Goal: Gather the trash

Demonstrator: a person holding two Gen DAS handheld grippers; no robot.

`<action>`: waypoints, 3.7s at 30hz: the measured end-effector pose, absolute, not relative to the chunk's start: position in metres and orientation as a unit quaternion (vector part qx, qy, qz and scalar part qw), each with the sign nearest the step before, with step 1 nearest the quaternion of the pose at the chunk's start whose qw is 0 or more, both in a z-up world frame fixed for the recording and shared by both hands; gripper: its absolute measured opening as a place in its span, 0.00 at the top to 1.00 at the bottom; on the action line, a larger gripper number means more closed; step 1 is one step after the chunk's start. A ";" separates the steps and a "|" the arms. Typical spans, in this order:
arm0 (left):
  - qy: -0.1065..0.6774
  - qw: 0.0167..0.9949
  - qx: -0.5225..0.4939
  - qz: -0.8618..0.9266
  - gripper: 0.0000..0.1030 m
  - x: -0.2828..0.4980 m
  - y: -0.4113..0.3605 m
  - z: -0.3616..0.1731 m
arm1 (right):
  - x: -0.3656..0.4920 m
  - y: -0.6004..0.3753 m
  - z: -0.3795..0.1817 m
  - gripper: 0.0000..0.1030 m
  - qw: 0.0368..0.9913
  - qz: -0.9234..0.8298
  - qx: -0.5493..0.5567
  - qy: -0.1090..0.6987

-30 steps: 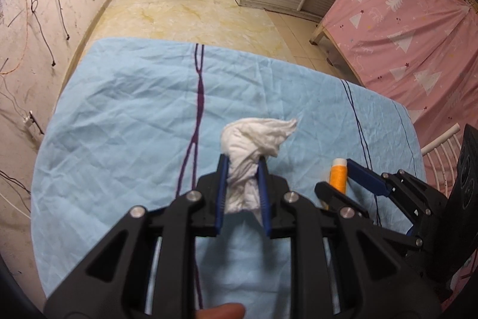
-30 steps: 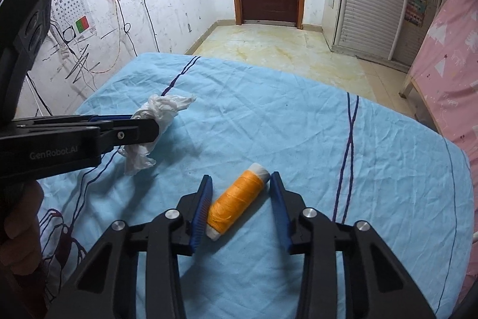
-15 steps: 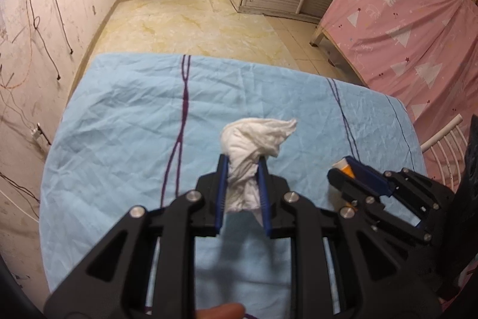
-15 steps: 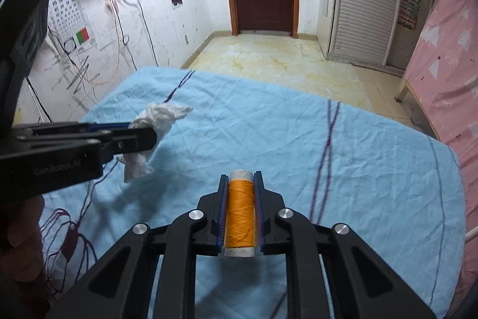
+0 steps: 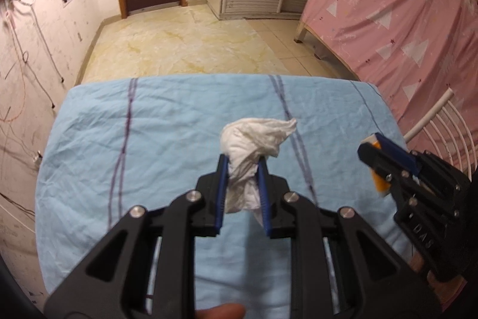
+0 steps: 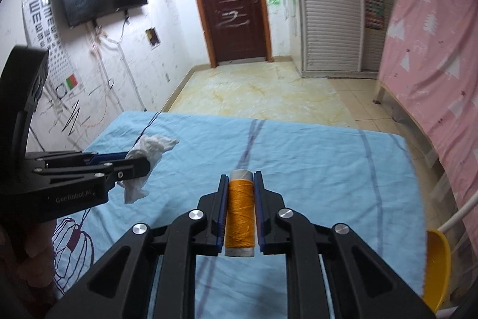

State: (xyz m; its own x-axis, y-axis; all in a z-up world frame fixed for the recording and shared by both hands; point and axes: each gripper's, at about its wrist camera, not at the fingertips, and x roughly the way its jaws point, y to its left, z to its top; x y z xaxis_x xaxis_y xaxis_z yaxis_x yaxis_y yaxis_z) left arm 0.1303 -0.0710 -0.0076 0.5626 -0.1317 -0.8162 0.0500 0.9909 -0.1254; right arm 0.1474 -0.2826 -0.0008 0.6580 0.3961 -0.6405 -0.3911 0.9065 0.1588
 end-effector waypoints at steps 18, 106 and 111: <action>0.459 0.879 0.024 -0.126 0.83 0.128 -0.204 0.005 | 0.119 -0.439 0.007 0.91 0.941 0.121 0.086 0.304; 0.309 0.949 -0.058 -0.001 0.06 0.040 -0.040 -0.034 | 0.079 -0.293 -0.017 0.08 0.944 0.198 0.050 0.259; 0.309 0.949 -0.059 -0.002 0.06 0.039 -0.040 -0.035 | 0.078 -0.290 -0.018 0.08 0.944 0.198 0.045 0.261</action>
State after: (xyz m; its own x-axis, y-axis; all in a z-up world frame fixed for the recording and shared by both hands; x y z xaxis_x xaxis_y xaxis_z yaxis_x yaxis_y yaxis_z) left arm 0.0387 -0.0397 -0.0345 0.8090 -0.0405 -0.5864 -0.0328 0.9930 -0.1138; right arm 0.0785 -0.2897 -0.0180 0.7849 0.3976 -0.4752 -0.3509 0.9174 0.1879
